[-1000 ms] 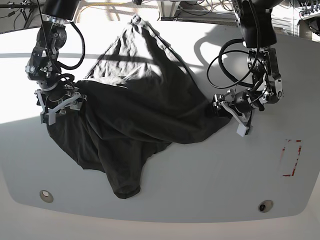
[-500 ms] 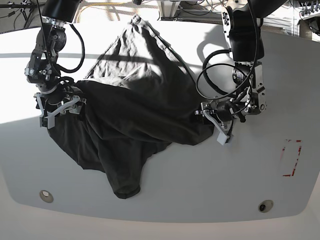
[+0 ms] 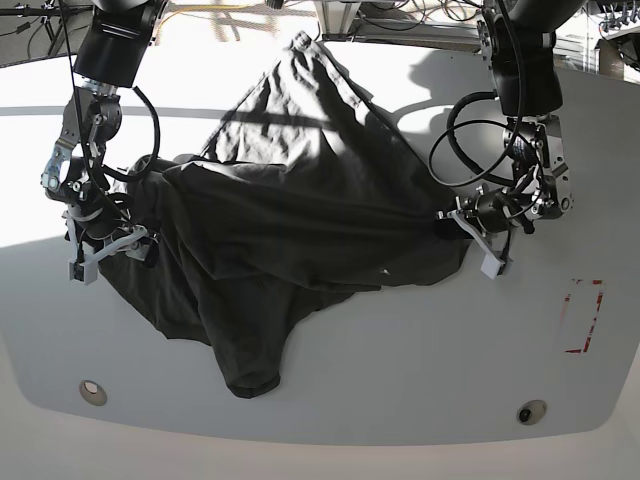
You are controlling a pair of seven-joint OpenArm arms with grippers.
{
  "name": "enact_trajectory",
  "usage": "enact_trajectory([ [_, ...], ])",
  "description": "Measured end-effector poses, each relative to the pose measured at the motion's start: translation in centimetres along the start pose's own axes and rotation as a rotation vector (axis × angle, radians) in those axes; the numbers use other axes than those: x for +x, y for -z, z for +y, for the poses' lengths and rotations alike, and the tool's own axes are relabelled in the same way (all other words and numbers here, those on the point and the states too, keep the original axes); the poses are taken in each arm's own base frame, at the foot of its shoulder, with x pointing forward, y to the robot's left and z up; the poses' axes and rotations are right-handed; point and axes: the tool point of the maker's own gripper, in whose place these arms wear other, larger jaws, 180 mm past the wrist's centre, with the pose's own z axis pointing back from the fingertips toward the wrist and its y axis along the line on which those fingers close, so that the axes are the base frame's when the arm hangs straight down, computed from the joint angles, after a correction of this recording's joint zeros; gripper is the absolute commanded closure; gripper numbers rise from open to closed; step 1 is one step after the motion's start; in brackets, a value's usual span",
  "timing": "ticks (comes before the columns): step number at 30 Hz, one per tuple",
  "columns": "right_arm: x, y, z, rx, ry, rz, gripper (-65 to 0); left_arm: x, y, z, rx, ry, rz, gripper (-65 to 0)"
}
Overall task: Fold the T-shirt properly
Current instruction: 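Grasp the shirt's side edge with the left gripper, then drag the held edge outward with the left gripper, spreading the shirt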
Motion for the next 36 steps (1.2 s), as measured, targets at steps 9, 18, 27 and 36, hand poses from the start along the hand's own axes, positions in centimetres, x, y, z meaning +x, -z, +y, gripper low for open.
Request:
enact_trajectory([
  [9,2.1,2.6,-0.7,0.007,0.060,0.018,-53.0,0.9,-5.3,7.5,0.181,0.127,0.050,0.0],
  [18,3.3,6.2,0.7,0.042,0.069,0.020,-52.6,3.9,-8.7,10.5,0.273,0.202,0.042,0.0],
  [27,1.7,7.9,2.1,0.064,0.043,0.052,-52.6,8.1,-11.2,13.5,0.333,0.160,-0.026,0.0],
  [36,1.0,8.3,3.9,0.093,0.048,0.064,-52.6,11.1,-13.2,14.4,0.358,0.158,-0.075,-15.4],
])
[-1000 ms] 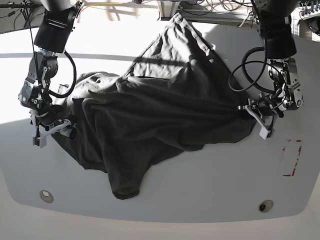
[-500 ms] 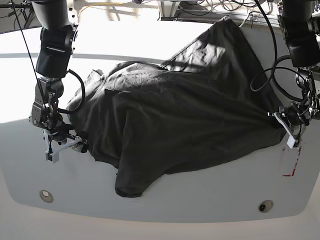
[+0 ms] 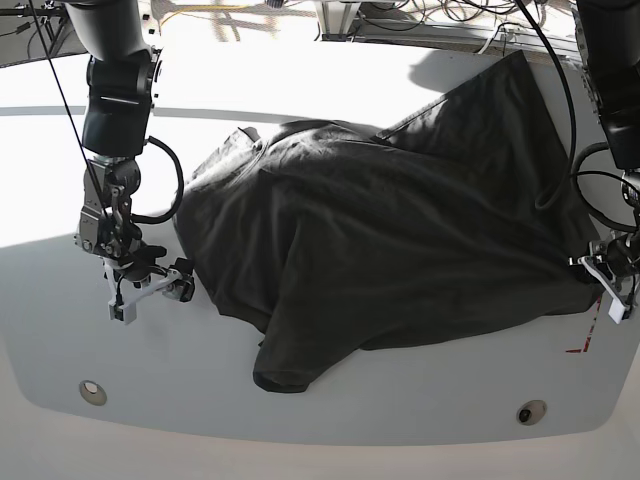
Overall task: Fold the T-shirt properly
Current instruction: 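Drag the held edge outward with the left gripper, spreading the shirt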
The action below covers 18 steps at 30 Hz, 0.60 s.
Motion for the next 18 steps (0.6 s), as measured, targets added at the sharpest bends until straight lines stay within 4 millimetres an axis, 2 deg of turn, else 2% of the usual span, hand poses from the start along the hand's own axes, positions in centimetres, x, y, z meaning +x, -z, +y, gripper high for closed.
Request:
enact_trajectory([
  [4,-1.0,0.5,1.3,0.024,0.016,0.011,-52.6,0.6,-0.3,-0.1,0.004,0.011,-0.016,-27.2],
  [5,-1.5,0.6,1.8,0.032,0.020,0.023,-52.6,0.7,-0.3,-0.2,0.003,0.016,-0.019,-31.8],
  [7,-2.5,0.7,2.8,0.052,0.022,0.046,-52.6,1.1,-0.5,-0.5,0.003,0.033,-0.032,-35.6],
  [12,-3.2,1.2,4.7,0.087,0.035,0.050,-52.6,2.7,-1.6,-0.9,0.014,0.077,-0.073,-36.5],
  [18,-3.3,1.4,5.8,0.104,0.044,0.044,-53.0,3.8,-2.6,-1.2,0.023,0.104,-0.099,-36.5],
])
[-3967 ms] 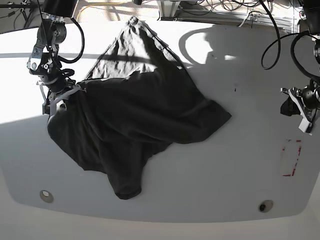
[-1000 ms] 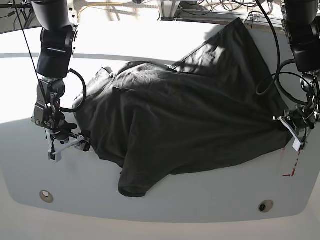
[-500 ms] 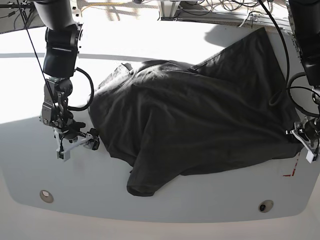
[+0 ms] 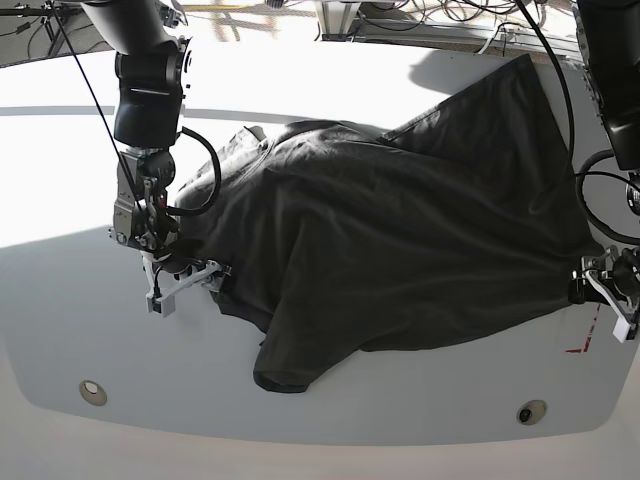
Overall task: Fold the T-shirt properly
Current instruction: 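Drag the held edge outward with the left gripper, spreading the shirt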
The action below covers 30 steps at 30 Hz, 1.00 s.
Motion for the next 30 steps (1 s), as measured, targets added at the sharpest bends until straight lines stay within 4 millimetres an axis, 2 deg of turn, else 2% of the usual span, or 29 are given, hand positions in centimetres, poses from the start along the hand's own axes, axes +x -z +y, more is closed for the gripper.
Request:
enact_trajectory([
  [3,-0.1,0.2,0.5,0.008,0.004,0.001,-53.0,0.2,-0.7,0.3,0.011,-0.012,-0.027,-36.5],
  [5,-0.2,0.3,0.8,0.015,0.007,0.002,-53.0,0.0,-1.9,1.2,0.033,-0.029,-0.042,-36.5],
  [10,0.2,0.8,0.4,0.014,0.018,-0.009,-52.6,-0.6,-4.4,2.5,0.100,-0.027,-0.046,-36.5],
  [12,0.3,0.9,0.1,0.008,0.024,-0.011,-52.6,-0.7,-5.0,2.3,0.106,-0.022,-0.063,-36.5],
  [16,0.5,0.6,-1.0,-0.004,0.017,-0.013,-52.6,-2.1,-5.7,1.6,0.110,-0.010,-0.071,-36.5],
  [19,0.8,0.2,-2.5,-0.037,0.007,-0.013,-52.8,-3.7,-5.8,1.0,0.109,-0.013,-0.052,-36.5],
  [22,0.6,0.1,-3.0,-0.055,-0.007,-0.002,-52.8,-5.7,-6.2,0.9,0.130,-0.025,-0.024,-36.5],
  [26,-0.4,0.5,-1.6,-0.044,-0.086,0.012,-52.8,-6.8,-6.6,-0.1,0.124,-0.035,-0.037,-36.5],
  [30,-1.8,1.3,1.7,0.020,-0.152,0.032,-52.8,-8.2,-6.6,-0.7,0.117,-0.041,-0.015,-36.4],
])
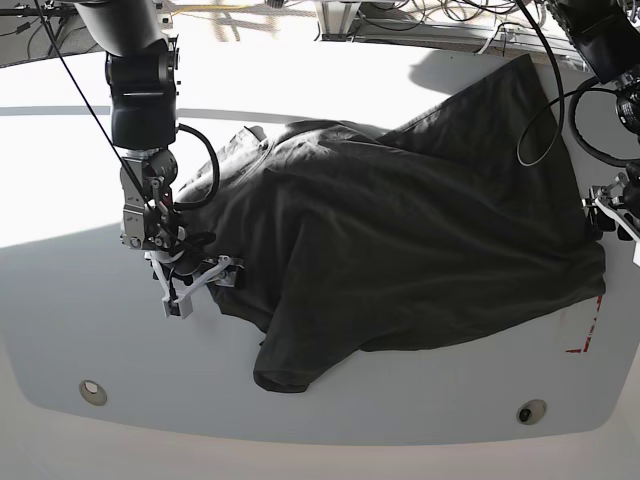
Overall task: Fold the T-shirt properly
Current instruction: 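Drag the held edge outward with the left gripper, spreading the shirt, then release the left gripper and regrasp the shirt's opposite corner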
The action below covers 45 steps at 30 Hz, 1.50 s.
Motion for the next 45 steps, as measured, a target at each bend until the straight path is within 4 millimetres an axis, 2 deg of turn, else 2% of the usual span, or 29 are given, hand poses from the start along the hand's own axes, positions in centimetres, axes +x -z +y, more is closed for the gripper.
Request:
enact_trajectory([
  [3,-0.3,0.6,2.2,0.039,-0.011,0.002,-52.6,-1.1,0.2,-0.5,-0.011,-0.010,0.022,-35.6],
  [6,-0.5,1.0,3.7,0.073,-0.010,0.005,-52.5,-2.2,0.3,-0.8,-0.018,-0.012,0.045,-33.9],
  [9,-0.5,1.0,3.9,0.087,0.002,0.002,-51.8,-3.7,0.2,-1.1,-0.023,-0.016,0.075,-34.2],
  [11,-0.6,0.9,3.8,0.090,0.001,0.005,-48.0,-4.9,0.3,-1.5,-0.030,-0.024,0.097,-34.3],
  [14,-0.6,0.9,3.5,0.083,-0.004,0.008,-36.6,-7.0,0.5,-2.6,-0.053,-0.048,0.133,-34.4],
  [19,-0.9,0.8,2.9,0.063,-0.004,0.022,-8.7,-10.7,0.4,-4.5,-0.093,-0.077,0.201,-34.4],
  [21,-1.1,0.7,2.5,0.055,-0.009,0.031,0.0,-12.0,0.2,-5.0,-0.107,-0.080,0.224,-34.4],
  [26,-1.3,0.5,1.8,0.048,-0.006,0.042,-2.9,-13.2,-0.2,-6.2,-0.157,-0.134,0.207,-34.4],
  [28,-1.3,0.5,1.8,0.047,-0.008,0.041,-2.1,-13.6,-0.4,-6.3,-0.157,-0.160,0.202,-34.4],
  [36,-1.3,0.5,1.7,0.046,-0.010,0.042,-0.8,-16.1,-1.6,-5.8,-0.129,-0.216,0.229,-34.6],
  [45,-1.3,0.3,1.2,0.039,-0.015,0.046,-0.8,-17.5,-2.5,-5.9,-0.135,-0.223,0.232,-34.6],
])
